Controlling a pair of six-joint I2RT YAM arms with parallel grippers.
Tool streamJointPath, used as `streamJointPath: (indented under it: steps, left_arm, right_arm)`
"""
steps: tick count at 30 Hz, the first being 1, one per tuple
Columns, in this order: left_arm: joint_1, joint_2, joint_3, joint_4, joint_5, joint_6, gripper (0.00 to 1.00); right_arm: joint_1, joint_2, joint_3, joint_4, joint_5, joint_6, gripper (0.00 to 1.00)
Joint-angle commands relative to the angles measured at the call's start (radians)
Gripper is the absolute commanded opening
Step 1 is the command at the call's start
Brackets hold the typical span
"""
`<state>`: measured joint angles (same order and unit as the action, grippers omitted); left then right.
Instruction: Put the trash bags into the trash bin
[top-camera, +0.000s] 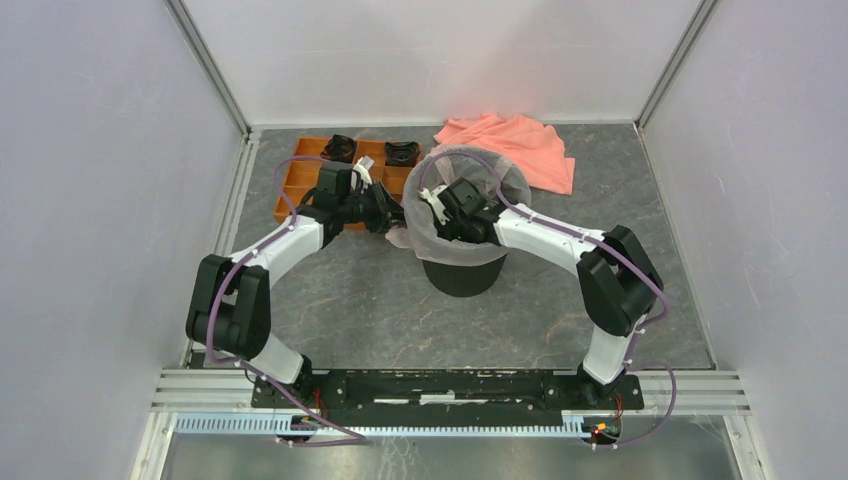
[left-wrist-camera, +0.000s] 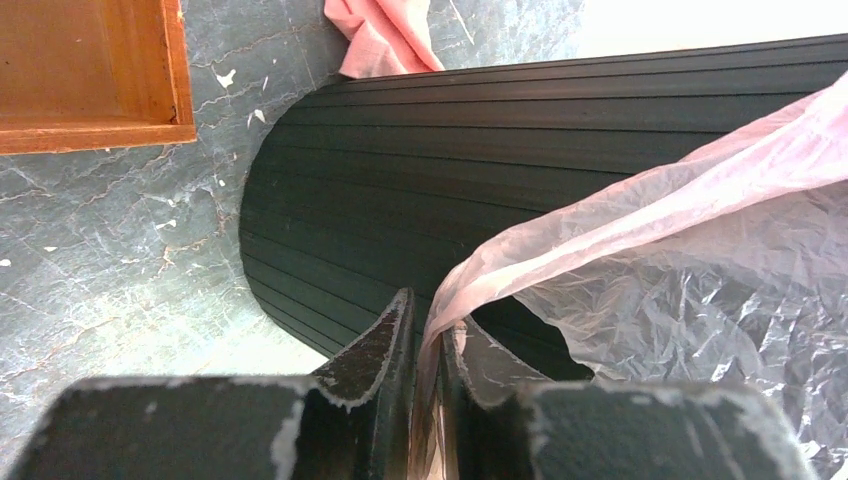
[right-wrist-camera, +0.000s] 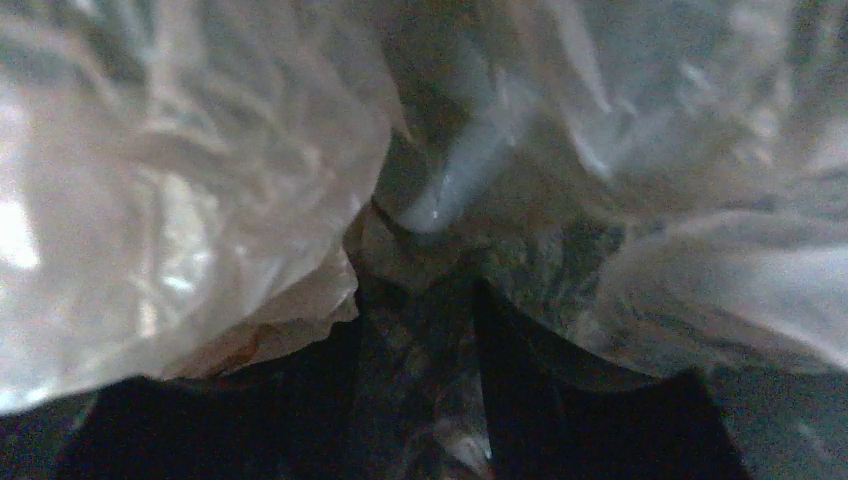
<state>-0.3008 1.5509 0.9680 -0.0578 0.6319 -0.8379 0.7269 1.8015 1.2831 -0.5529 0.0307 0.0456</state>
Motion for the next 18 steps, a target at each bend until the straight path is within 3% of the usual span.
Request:
streamJointPath:
  steps: [1, 9, 14, 18]
  left_arm:
    - [-0.006, -0.032, 0.029, 0.010, 0.017, 0.036, 0.22]
    - [-0.006, -0.039, 0.029, 0.010, 0.012, 0.037, 0.30]
    - [-0.006, -0.053, 0.028, 0.007, -0.004, 0.043, 0.39]
    - [-0.006, -0.055, 0.032, -0.005, -0.014, 0.052, 0.41]
  right_arm:
    - [0.000, 0.004, 0.128, -0.076, 0.043, 0.012, 0.51]
    - [0.002, -0.080, 0.106, -0.047, 0.034, 0.014, 0.56]
    - [-0.001, 0.014, 0.069, -0.028, 0.025, 0.004, 0.46]
    - [-0.001, 0.036, 0.042, 0.015, 0.012, 0.019, 0.45]
